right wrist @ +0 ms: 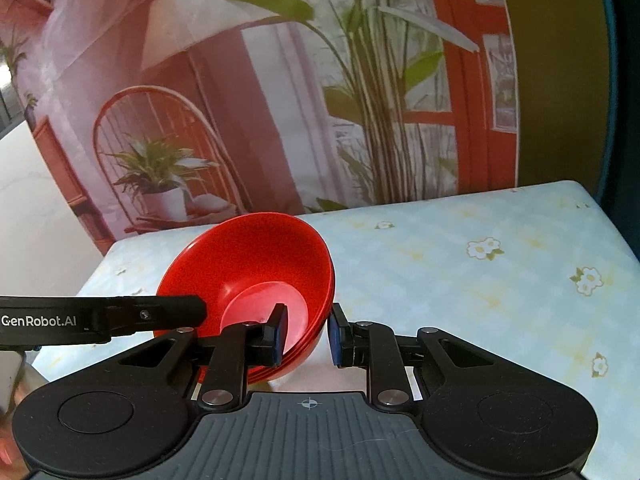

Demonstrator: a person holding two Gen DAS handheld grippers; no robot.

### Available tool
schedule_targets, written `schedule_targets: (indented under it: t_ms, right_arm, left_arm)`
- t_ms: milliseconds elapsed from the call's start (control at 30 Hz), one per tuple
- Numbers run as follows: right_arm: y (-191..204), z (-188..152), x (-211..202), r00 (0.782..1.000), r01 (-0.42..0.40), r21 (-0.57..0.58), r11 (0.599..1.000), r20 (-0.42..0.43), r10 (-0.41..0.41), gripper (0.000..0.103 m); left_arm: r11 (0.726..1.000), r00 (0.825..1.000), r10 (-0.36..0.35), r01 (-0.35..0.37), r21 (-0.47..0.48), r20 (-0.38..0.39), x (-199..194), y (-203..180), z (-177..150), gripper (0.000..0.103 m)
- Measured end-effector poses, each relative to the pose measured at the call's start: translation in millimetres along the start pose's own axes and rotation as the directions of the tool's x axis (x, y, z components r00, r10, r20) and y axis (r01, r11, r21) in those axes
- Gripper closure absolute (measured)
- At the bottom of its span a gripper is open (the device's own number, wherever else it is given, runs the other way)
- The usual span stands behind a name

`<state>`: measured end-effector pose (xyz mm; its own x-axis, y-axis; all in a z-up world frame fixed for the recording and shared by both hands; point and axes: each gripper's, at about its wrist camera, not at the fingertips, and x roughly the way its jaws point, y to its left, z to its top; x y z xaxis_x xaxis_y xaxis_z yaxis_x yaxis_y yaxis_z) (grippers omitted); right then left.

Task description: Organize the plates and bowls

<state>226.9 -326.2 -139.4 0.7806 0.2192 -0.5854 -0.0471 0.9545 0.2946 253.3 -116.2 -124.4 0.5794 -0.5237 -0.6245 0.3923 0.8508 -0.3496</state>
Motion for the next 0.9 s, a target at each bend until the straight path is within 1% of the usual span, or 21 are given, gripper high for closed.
schedule_targets:
  t_ms: [267, 467, 633, 900]
  right_arm:
    - [27.8, -16.9, -15.4, 1.0, -0.014, -0.019, 1.0, -0.006, 0.014, 0.082]
    - [46.5, -32.4, -20.7, 0.999, -0.023, -0.033, 0.999, -0.026, 0.022, 0.082]
    - [58.1, -44.3, -17.5, 0.999, -0.023, -0.047, 0.999, -0.05, 0.021, 0.082]
    - [64.9, -60.7, 1.4, 0.996, -0.021, -0.042, 0.999, -0.092, 0.017, 0.082]
  left_arm:
    - [1.0, 1.0, -0.003, 0.003, 0.002, 0.0, -27.9, 10.2, -19.1, 0.067]
    - [1.0, 1.0, 0.011, -0.011, -0.002, -0.01, -42.4, 19.8, -34.7, 0.067]
    - [1.0, 0.999, 0.019, -0.02, -0.021, -0.034, -42.1, 30.3, -47.3, 0.067]
    - [0.998, 0.997, 0.039, -0.042, -0.046, -0.062, -30.8, 47.5, -57.8, 0.067]
